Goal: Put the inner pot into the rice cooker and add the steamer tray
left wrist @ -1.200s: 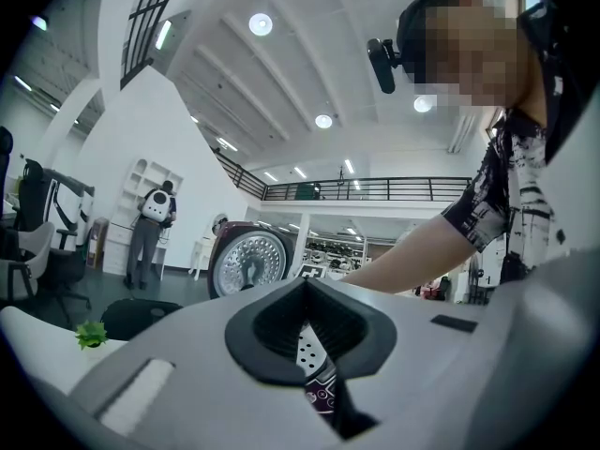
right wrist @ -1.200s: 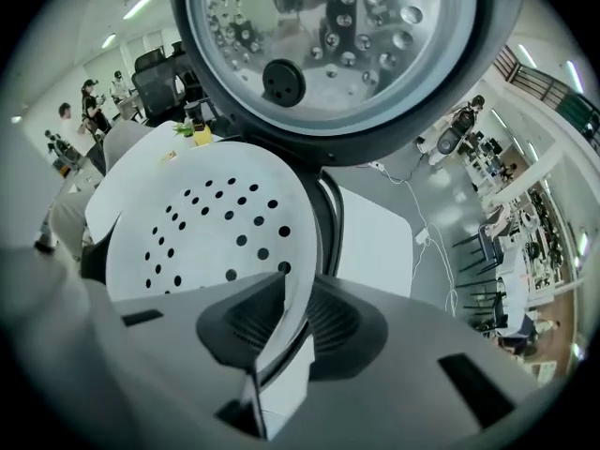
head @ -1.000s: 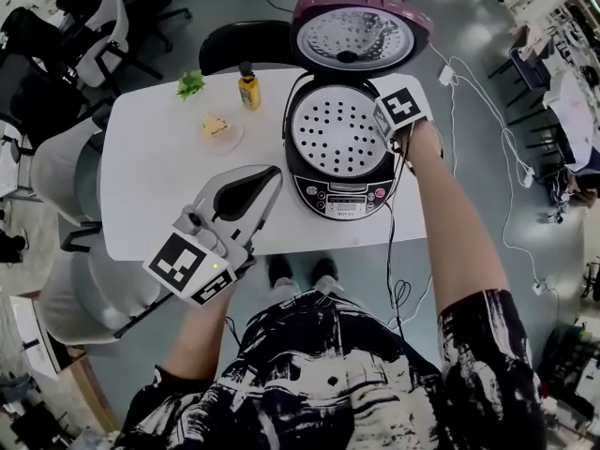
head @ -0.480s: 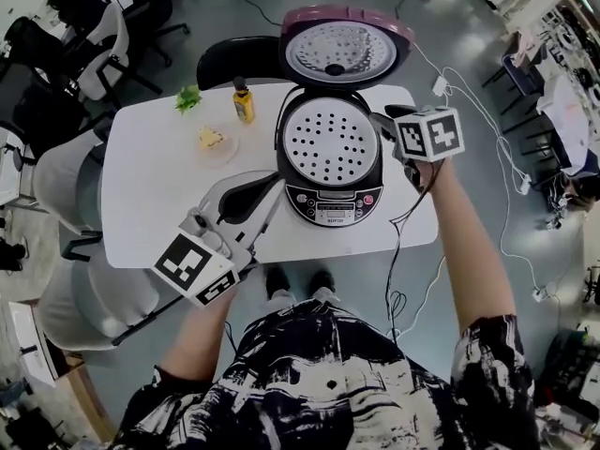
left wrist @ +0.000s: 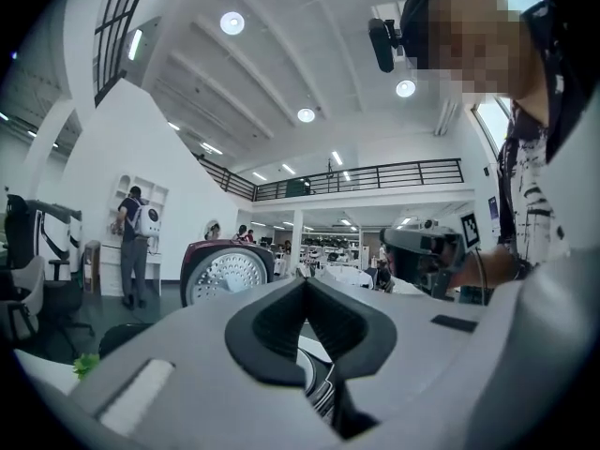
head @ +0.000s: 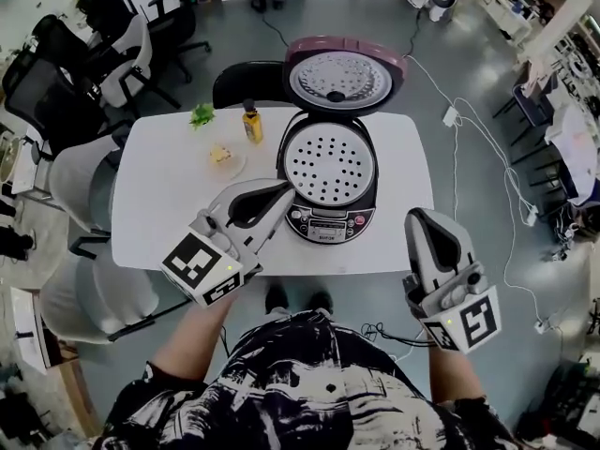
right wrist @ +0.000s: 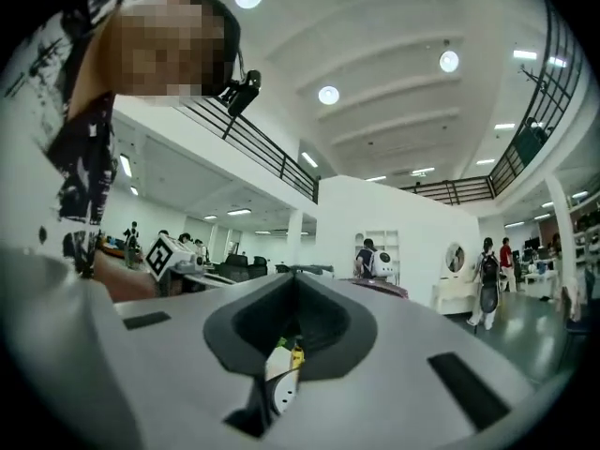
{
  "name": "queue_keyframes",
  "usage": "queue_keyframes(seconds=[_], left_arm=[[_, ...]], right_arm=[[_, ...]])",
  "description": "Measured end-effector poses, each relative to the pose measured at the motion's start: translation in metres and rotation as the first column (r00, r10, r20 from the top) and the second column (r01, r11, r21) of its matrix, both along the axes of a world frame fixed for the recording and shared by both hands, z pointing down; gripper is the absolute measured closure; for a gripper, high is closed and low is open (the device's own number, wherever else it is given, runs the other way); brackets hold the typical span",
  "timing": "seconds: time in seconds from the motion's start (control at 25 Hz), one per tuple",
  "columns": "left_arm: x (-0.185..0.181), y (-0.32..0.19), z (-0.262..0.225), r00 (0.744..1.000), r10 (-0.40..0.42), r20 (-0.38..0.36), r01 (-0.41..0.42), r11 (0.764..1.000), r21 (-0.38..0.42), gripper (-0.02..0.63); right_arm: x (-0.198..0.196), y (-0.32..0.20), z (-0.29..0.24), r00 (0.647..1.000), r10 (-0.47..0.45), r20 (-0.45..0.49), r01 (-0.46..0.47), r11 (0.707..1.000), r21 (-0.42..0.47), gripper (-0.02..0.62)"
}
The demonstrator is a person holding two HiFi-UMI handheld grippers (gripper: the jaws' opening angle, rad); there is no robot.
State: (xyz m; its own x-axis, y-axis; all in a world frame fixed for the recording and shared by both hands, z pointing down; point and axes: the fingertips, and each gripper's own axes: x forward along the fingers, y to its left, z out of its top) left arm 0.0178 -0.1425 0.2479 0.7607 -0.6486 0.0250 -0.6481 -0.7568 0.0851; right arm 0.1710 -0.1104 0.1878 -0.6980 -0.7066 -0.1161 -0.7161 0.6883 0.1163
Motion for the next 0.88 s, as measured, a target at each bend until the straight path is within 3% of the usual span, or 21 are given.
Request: queue_keyframes(seconds=[0.44, 0.88], left_arm=[[0.025, 0.018, -0.011, 0.994, -0.1, 0.041, 0.098, 0.994, 0.045, 0.601], [0.035, 0.024, -0.014, 0.992, -0.123, 0.03, 0.121, 0.992, 0.042, 0.601]], right_arm=[[0.028, -0.019, 0.026, 0.999, 0.016, 0.03, -0.014, 0.998, -0.062, 0.597], [0.021, -0.033, 0.021, 0.999, -0.006, 0.038, 0.008, 0.998, -0.055, 0.597]])
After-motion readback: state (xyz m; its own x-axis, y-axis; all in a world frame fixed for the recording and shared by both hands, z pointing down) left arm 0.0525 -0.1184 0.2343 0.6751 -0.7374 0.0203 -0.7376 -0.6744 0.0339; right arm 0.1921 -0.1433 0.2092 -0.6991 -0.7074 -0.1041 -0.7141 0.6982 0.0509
